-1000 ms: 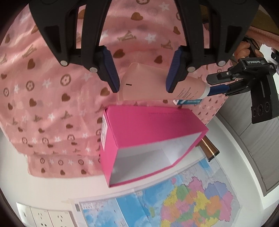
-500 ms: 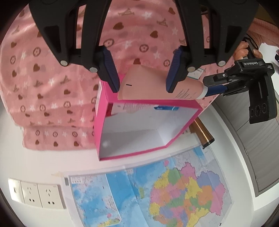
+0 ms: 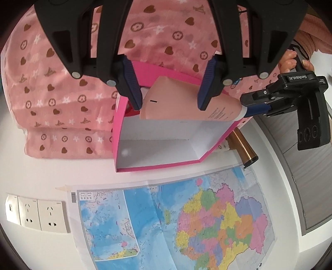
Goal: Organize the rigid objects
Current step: 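Lower the large pink tube into the magenta box and open both grippers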
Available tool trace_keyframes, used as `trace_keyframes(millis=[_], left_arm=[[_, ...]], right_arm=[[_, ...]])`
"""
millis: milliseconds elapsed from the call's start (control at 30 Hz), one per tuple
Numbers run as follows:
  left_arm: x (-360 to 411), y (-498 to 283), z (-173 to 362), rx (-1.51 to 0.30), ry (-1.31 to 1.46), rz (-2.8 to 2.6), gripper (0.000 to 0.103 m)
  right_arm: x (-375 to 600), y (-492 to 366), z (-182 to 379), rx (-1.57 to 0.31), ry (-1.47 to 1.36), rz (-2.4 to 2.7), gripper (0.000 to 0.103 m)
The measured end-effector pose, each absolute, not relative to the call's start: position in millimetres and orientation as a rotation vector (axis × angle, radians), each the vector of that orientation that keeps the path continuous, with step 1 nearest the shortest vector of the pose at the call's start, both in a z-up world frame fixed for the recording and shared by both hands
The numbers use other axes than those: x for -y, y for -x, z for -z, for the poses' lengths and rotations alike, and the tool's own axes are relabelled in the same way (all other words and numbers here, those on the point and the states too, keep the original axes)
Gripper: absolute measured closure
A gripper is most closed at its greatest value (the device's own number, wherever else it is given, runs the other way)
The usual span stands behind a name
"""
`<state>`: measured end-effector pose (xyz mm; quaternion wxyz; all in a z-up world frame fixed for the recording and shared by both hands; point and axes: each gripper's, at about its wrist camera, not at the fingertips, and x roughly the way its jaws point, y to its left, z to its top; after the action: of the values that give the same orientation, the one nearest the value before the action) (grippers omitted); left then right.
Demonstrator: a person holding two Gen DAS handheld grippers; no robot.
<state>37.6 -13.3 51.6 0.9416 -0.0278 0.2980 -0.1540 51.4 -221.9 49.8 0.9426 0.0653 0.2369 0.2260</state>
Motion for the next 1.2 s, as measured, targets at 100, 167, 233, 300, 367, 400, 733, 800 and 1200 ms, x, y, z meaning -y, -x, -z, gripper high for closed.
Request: trace_keyframes(millis=[100, 167, 233, 300, 367, 400, 733, 800, 1200], left_arm=[[11, -45, -53, -0.61, 0.057, 0.305, 0.056], [10, -50, -53, -0.61, 0.055, 0.3, 0.056], [8, -53, -53, -0.61, 0.057, 0.296, 0.056], [7, -57, -54, -0.612, 0.056, 0.29, 0.056], [7, -61, -54, -0.615, 0.054, 0.287, 0.056], [6, -63, -54, -0.616, 0.053, 0.285, 0.056], [7, -69, -52, -0.622, 0.05, 0.286, 0.056], [8, -70, -52, -0.624, 0.047, 0.286, 0.056], [10, -76, -52, -0.625, 0.043, 0.286, 0.056]], right_arm=[[220, -57, -52, -0.485, -0.12, -0.456, 0.045], [219, -61, -53, -0.487, -0.113, -0.455, 0.045], [218, -65, -53, -0.489, -0.107, -0.456, 0.045], [217, -69, -52, -0.493, -0.102, -0.455, 0.045], [216, -72, -52, -0.498, -0.097, -0.453, 0.045], [216, -73, -51, -0.5, -0.097, -0.454, 0.045], [218, -79, -48, -0.507, -0.098, -0.452, 0.045], [219, -81, -47, -0.509, -0.099, -0.45, 0.045], [223, -83, -45, -0.511, -0.101, -0.449, 0.045]])
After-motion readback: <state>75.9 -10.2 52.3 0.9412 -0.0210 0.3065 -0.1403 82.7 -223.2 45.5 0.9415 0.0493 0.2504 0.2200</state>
